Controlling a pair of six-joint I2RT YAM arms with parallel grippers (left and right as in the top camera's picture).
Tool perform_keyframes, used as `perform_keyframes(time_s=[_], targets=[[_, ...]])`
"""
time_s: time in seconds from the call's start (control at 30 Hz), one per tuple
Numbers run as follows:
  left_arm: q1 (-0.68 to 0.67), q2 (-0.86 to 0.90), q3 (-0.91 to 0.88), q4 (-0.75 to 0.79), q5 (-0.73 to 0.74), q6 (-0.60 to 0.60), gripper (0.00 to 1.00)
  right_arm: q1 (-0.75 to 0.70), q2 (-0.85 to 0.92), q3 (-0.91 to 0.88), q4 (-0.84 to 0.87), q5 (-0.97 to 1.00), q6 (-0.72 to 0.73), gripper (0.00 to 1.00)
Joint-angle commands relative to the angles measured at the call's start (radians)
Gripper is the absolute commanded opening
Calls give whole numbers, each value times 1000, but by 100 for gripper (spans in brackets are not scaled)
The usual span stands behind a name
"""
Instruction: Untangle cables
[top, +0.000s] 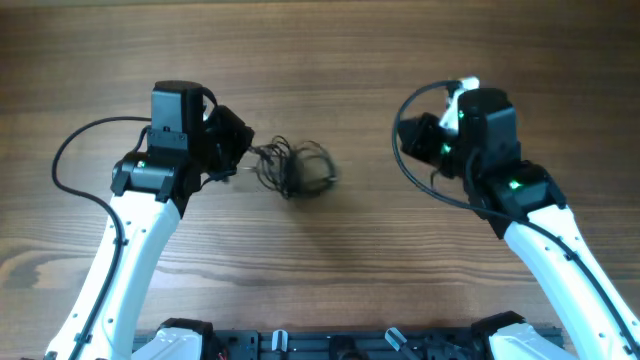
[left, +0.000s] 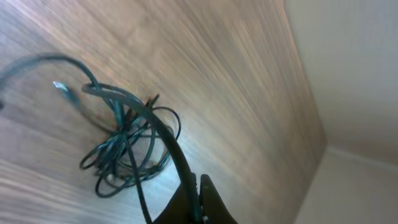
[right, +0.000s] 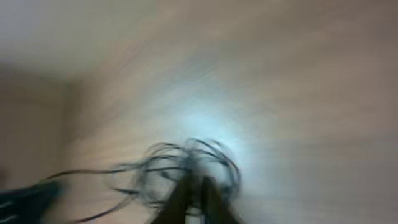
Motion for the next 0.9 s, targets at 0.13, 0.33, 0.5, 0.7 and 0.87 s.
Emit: perform_keyframes(time_s=[0.13,0.33,0.5,0.7,0.87], targets=[[1,-10,5,385,663,207,4,3,11,13,79,-229,-51,54],[-58,-23,5,1053,827,-195,4,19,143,13,12,-303,-47,60],[-87,-23,5,1172,824,-324,4,68,201,13,115,-304,30,70],[-117,-23,5,1334,822,-458,4,90,249,13,229,-263,61,77],[-116,-21,5,1351,823,-468,4,98,280,13,229,-330,61,7]])
